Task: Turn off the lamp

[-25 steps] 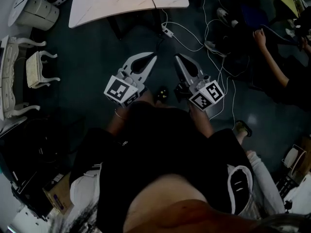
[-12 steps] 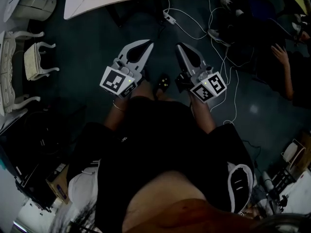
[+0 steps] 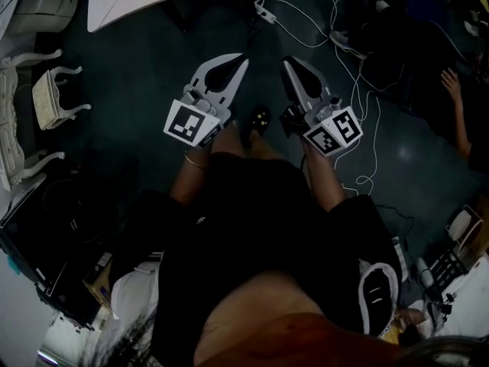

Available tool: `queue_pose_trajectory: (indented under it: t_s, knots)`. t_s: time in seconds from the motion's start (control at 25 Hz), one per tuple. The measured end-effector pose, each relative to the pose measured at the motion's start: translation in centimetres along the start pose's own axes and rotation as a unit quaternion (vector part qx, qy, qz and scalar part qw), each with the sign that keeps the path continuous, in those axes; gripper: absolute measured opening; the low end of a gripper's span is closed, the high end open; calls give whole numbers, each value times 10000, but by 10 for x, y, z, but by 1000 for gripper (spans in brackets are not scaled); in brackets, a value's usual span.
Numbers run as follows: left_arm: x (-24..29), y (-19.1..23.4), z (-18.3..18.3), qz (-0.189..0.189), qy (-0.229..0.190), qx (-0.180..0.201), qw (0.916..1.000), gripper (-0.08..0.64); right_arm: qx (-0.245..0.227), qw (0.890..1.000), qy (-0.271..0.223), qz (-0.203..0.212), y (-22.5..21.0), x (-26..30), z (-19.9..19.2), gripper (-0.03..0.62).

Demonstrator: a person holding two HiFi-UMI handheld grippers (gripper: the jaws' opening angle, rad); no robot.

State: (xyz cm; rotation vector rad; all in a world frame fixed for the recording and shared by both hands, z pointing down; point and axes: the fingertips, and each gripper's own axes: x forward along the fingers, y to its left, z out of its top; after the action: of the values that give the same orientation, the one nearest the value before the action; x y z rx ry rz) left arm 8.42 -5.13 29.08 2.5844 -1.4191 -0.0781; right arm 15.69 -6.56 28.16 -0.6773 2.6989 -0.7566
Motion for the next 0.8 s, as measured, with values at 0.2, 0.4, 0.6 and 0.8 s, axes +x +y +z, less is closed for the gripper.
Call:
queue_pose_trajectory:
  t_s: [0.2, 0.4, 0.6, 0.8]
  knots:
    - [4, 21, -15, 142, 25, -84, 9999, 8, -25, 9999, 76, -91, -14, 12, -9, 2]
    - [5, 41, -29, 219, -40, -242, 9995, 8, -33, 9997, 101, -233, -28, 24, -20, 2]
    - [10, 53, -46, 181, 170, -270, 9993, 8, 8, 9992, 151, -369, -41, 32, -31, 2]
    - [17, 65, -58, 180, 218, -276, 9992, 8, 24, 9987, 190, -465, -53, 41, -41, 2]
